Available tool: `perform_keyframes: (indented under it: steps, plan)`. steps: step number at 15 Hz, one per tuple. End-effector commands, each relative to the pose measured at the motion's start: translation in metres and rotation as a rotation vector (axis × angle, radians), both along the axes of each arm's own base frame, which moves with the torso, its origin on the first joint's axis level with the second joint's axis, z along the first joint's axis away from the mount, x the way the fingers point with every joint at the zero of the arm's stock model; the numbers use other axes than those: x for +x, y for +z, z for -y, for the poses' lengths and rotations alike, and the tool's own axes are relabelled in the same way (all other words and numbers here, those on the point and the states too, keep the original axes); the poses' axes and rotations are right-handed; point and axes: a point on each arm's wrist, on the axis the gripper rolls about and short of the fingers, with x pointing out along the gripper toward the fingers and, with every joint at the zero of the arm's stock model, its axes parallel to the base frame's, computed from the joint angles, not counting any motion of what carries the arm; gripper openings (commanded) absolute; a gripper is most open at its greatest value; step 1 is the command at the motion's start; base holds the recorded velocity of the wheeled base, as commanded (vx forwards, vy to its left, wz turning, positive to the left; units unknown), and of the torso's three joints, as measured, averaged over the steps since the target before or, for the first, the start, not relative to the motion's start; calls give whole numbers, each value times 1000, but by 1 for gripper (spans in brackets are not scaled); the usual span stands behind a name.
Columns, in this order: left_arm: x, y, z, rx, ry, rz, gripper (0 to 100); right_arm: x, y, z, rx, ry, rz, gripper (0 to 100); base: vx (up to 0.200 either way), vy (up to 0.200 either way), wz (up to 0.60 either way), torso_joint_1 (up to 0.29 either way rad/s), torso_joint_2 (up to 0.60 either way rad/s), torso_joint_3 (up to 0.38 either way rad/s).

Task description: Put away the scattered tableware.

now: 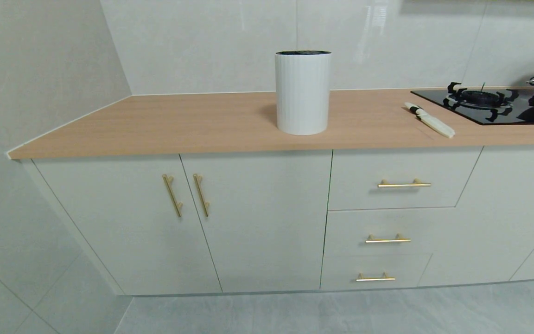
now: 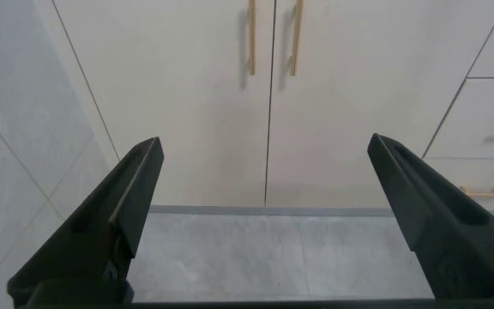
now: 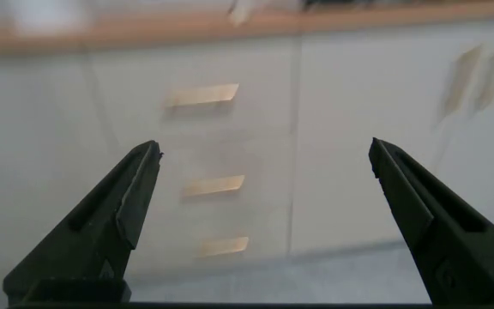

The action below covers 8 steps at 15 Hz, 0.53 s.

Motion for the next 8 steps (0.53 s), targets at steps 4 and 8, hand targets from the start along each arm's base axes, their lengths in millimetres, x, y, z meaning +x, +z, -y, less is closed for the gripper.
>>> perform_keyframes:
  steps: [4,8]
  plan:
    - [0,0,0,0,1,0,100,5,-25,-3,-14,130,-191,100,0,0,0,0,0,0]
    - [0,0,0,10,1,-2,100,5,-25,-3,-12,134,-191,100,0,0,0,0,0,0]
